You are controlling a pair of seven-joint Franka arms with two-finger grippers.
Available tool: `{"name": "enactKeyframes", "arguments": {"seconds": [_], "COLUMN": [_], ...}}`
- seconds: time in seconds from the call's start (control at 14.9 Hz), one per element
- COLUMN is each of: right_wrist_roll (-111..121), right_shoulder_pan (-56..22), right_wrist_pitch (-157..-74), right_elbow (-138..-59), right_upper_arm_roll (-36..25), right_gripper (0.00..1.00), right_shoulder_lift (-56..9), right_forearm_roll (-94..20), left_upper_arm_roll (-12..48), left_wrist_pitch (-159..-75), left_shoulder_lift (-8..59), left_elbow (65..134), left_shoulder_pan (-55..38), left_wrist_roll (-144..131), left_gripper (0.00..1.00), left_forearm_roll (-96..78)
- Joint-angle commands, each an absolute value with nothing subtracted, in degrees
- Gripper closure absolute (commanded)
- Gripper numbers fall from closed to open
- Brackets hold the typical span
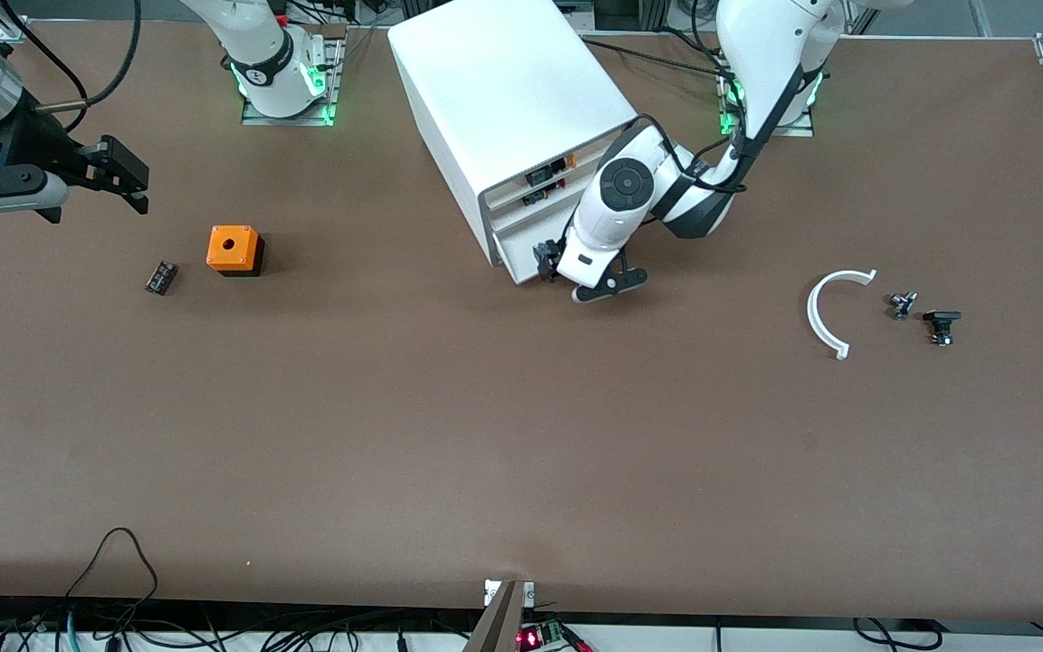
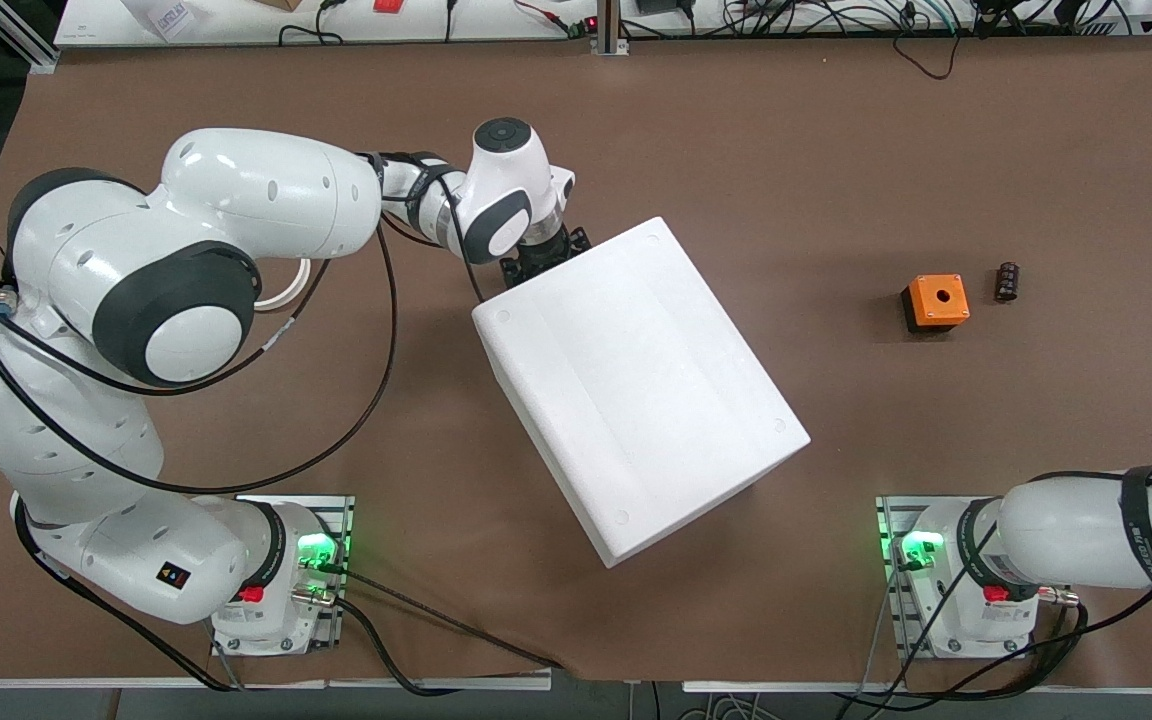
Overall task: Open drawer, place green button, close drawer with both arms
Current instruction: 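Push the drawer shut into the cabinet with the left gripper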
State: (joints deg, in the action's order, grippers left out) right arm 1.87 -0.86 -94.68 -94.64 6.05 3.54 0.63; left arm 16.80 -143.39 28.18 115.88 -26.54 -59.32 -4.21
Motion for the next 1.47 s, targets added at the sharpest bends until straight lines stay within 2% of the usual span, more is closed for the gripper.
{"name": "enactKeyframes", "arguments": {"seconds": [0.0, 0.67, 1.01, 1.14, 1.41], "right_wrist_roll": [1.93, 2.29, 2.29, 2.11, -0.35], "right_shoulder_pan": [0.09, 0.09, -0.35, -0.18, -0.09], "right_wrist_pitch": [-95.53, -95.98, -96.50, -96.50, -96.50], "right_elbow": [-96.06, -85.96, -85.87, -85.78, -85.78], "right_upper_arm_roll": [5.01, 5.01, 5.10, 5.10, 5.01], "right_gripper": [0.00, 0.00, 0.00, 0.00, 0.00], "right_shoulder_lift": [4.57, -2.37, -3.51, -3.52, -3.43], "right_forearm_roll": [-2.72, -1.06, 0.08, 0.09, 0.09], "left_upper_arm_roll": [18.45, 21.45, 21.80, 21.71, 21.01], "left_wrist_pitch": [-140.72, -137.29, -133.16, -129.22, -115.27], "left_shoulder_lift": [26.10, 25.75, 24.70, 24.00, 22.33], "left_elbow": [117.77, 117.51, 115.41, 112.26, 104.26], "left_shoulder_pan": [-26.10, -26.28, -24.27, -22.68, -17.42], "left_wrist_roll": [-60.20, -62.84, -61.97, -61.35, -49.17], "left_gripper": [0.00, 0.00, 0.00, 0.00, 0.00], "left_forearm_roll": [-4.75, -5.10, -5.01, -4.66, -3.78]}}
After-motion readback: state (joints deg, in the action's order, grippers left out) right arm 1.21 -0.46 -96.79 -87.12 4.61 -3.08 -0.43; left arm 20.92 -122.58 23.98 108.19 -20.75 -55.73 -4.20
